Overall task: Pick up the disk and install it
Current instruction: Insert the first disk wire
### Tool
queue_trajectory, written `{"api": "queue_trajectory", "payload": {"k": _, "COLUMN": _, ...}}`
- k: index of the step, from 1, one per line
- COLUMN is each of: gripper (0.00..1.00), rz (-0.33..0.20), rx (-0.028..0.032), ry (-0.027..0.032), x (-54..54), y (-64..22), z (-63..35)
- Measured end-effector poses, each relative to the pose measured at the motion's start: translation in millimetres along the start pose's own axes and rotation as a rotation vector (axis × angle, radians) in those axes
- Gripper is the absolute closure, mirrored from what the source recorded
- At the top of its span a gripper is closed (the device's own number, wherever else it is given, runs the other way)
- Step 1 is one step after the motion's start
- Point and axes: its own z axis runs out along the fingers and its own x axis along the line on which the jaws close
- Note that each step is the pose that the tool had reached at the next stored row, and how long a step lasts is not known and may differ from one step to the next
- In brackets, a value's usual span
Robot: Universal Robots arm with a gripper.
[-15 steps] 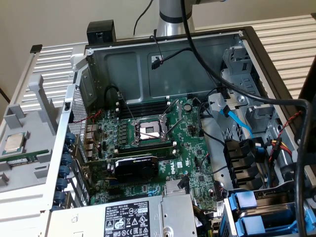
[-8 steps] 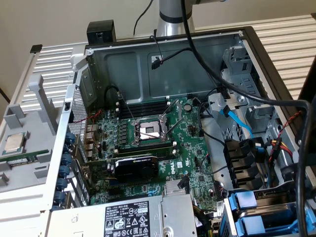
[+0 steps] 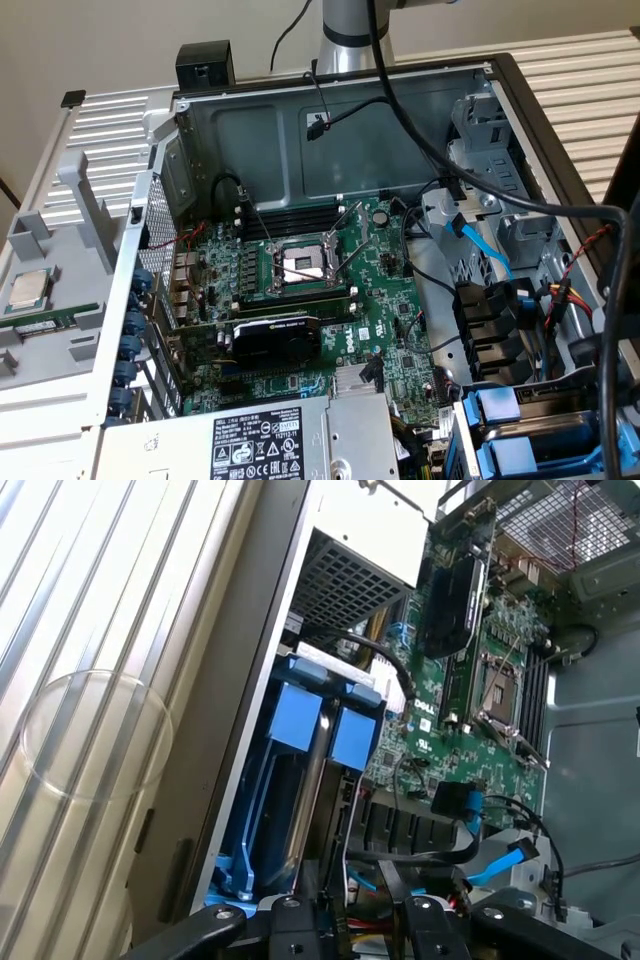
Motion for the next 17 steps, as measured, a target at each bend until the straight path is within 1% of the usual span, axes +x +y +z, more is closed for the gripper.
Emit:
{"api": "queue_trajectory", "payload": {"k": 8, "gripper": 0.64, "rz": 0.0, "rx": 0.0, "ry": -0.0001, "x": 0.4, "y": -0.1, "z": 0.6}}
{"api": "queue_trajectory", "payload": {"k": 9, "gripper": 0.66, "rz": 0.0, "rx": 0.0, "ry": -0.0002, "x": 0.5, "y": -0.1, "z": 0.6}}
{"api": "queue_trajectory", "payload": {"k": 10, "gripper": 0.73, "rz": 0.0, "rx": 0.0, "ry": -0.0003, "x": 0.6, "y": -0.1, "z": 0.6}}
{"api": "queue_trajectory", "payload": {"k": 11, "gripper": 0.73, "rz": 0.0, "rx": 0.0, "ry": -0.0003, "x": 0.6, "y": -0.1, "z": 0.6}}
{"api": "queue_trajectory", "payload": {"k": 12, "gripper": 0.84, "rz": 0.0, "rx": 0.0, "ry": -0.0002, "x": 0.7, "y": 0.0, "z": 0.5}}
{"api": "queue_trajectory", "payload": {"k": 17, "gripper": 0.84, "rz": 0.0, "rx": 0.0, "ry": -0.0003, "x": 0.9, "y": 0.0, "z": 0.4}}
